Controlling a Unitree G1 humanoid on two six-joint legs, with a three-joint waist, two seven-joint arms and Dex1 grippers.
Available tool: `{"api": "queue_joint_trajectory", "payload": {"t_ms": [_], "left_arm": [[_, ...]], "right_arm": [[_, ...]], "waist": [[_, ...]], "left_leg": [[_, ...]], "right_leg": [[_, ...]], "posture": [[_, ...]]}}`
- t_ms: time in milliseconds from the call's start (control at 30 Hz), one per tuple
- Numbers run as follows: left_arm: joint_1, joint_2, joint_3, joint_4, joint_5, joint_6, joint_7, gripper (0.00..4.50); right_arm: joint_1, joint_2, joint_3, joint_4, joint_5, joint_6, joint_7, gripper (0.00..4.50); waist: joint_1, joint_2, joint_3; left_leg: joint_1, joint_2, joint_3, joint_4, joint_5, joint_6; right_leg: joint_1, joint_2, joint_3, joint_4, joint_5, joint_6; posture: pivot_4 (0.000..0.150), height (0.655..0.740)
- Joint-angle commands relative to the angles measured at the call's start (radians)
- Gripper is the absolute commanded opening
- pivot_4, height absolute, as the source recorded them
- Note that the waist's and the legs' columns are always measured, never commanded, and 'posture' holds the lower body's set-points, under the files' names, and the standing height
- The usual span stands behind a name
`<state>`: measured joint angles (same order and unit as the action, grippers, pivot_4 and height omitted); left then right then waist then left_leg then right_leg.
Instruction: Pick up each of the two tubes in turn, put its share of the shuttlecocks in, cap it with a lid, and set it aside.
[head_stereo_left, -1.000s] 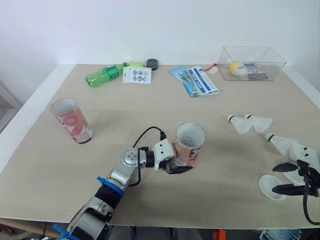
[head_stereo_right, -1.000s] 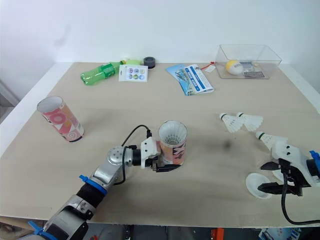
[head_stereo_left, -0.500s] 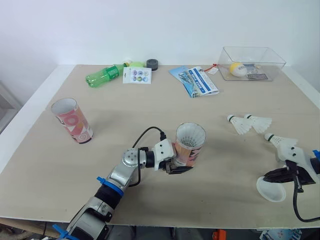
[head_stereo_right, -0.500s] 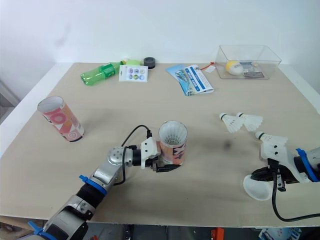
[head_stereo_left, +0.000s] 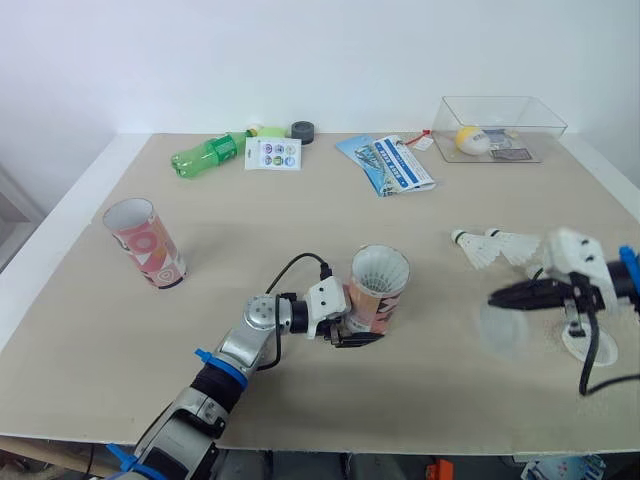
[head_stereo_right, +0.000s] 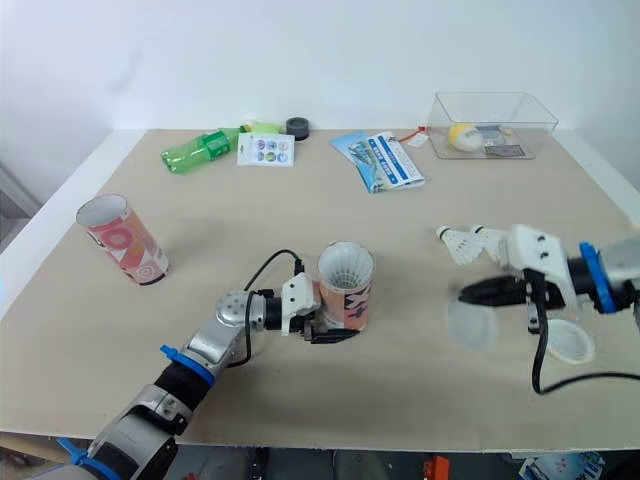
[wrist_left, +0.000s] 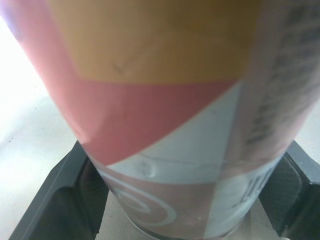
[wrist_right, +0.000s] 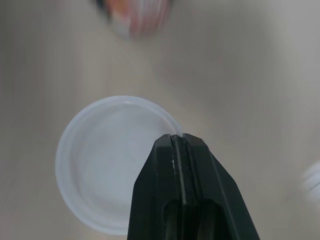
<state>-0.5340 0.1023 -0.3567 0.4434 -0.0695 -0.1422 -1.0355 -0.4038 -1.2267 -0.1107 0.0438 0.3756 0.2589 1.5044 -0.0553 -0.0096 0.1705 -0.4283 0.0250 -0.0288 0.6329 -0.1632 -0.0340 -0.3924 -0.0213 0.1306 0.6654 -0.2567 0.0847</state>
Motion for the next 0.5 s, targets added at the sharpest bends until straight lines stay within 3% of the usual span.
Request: {"api": "queue_joint_trajectory", "payload": {"t_ms": [33, 233, 500], "left_arm": [[-0.015, 0.025, -0.023, 0.027, 0.012, 0.062, -0.045, 3.69], [-0.060, 0.041, -0.038, 0.051, 0.029, 0.114, -0.069, 3.69], [-0.083, 0.051, -0.049, 0.092, 0.052, 0.091, -0.048, 3.69]], "right_arm": [[-0.227, -0.005, 0.038, -0.069, 0.037, 0.078, 0.019, 0.01], [-0.520, 0.076, 0.153, -0.093, 0.042, 0.160, 0.058, 0.01], [-0.634, 0.186, 0.257, -0.122, 0.052, 0.168, 0.109, 0.01]], "waist": [[-0.003, 0.001, 0.000], [-0.004, -0.003, -0.001], [0.000, -0.003, -0.001]], "left_leg": [[0.000, 0.000, 0.000, 0.000, 0.000, 0.000], [-0.001, 0.001, 0.000, -0.005, 0.000, -0.001], [-0.004, 0.000, 0.000, -0.005, -0.001, -0.001]], "right_leg": [[0.000, 0.000, 0.000, 0.000, 0.000, 0.000], [-0.003, 0.000, -0.002, -0.001, -0.003, -0.003], [-0.006, -0.001, -0.002, -0.001, -0.003, -0.002]], "posture": [[0.150, 0.7400], [0.150, 0.7400], [0.150, 0.7400]]}}
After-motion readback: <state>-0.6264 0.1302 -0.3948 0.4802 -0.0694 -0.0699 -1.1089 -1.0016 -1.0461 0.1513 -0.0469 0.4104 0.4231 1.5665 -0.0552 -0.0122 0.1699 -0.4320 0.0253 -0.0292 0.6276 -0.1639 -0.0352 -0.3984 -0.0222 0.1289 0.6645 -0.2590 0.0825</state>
